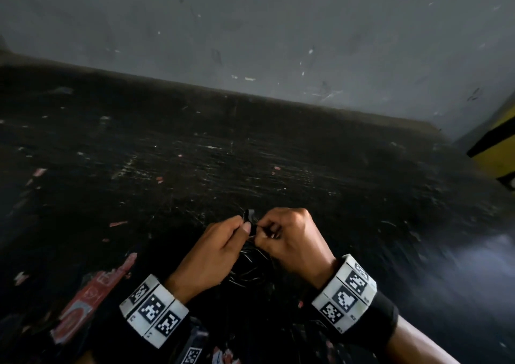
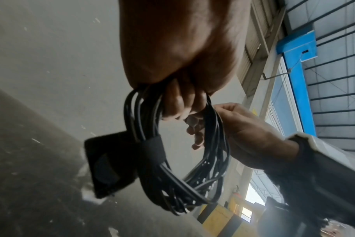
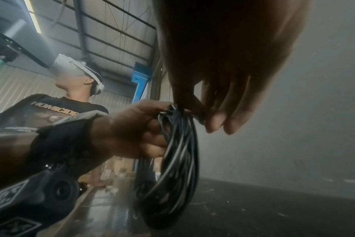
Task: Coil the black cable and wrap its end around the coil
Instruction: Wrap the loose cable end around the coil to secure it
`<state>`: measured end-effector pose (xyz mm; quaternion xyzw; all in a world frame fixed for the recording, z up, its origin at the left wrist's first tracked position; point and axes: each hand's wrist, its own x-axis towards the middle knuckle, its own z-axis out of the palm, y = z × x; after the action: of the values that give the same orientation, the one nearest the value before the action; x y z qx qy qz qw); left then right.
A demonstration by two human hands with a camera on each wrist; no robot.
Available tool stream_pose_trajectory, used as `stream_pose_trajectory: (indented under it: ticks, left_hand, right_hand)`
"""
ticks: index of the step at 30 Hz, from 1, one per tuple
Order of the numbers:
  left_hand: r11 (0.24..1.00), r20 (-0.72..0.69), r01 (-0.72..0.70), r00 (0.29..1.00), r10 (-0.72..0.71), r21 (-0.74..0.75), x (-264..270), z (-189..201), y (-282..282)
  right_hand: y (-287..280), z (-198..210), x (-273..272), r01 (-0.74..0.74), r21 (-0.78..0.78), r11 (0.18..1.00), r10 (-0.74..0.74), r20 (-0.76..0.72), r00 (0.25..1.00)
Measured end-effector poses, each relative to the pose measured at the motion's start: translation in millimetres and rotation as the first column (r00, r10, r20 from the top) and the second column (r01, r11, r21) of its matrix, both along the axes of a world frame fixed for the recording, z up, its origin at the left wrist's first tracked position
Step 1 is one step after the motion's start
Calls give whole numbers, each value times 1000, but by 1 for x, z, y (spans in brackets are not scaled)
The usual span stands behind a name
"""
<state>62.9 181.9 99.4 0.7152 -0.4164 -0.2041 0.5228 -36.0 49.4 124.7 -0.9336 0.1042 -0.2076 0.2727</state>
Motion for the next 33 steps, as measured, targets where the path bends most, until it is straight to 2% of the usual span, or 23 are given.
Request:
stream_pose_trajectory:
  ticks: [3,5,7,10,12,15,17,20,24,27,31,33]
  left_hand:
    - [998,5,56,998,-56,31,7,8,2]
    - [998,-128,49,991,-42,50,10,10,4]
    - [997,-337,-1,941,27,78,13,12,4]
    - [993,-518,-19,852,75,113,18,16,0]
    - [994,-586,30,810,37,104,20,20,-3]
    - [992,-638,105,769,-36,71,24,26,-7]
    - [988,-654,149,752,-82,48,26,27,-11]
    - [983,-670,178,734,-107,38,27,29,-16]
    - [987,-684,104,729,9,124,31,29,-20]
    - [980,-686,165,726,-45,110,37,28,-21]
    - [938,-646,322,744,-169,125,41,29,-21]
    - [932,-620,308,774,-127,193,42,26,-20]
  right_hand:
    - [-19,3,8,139,55,989,-143,64,988]
    - [-34,10,9,176,178,968,-184,35,982]
    - [-38,17,8,101,261,960,-98,-24,995]
    - [-31,17,5,12,470,883,-24,19,1000]
    - [-28,12,6,-17,555,832,-25,69,997]
    - [-32,11,6,-29,593,805,-38,100,994]
    - [-39,14,3,-106,635,765,41,115,992]
    - [-47,21,0,-218,626,748,189,114,975]
    - [-48,31,0,-239,602,762,304,-6,953]
    - [-47,37,0,-249,575,779,354,-77,932]
    - [-48,45,-2,-290,432,854,422,-248,872]
    - [-48,48,-2,-333,360,872,441,-281,852]
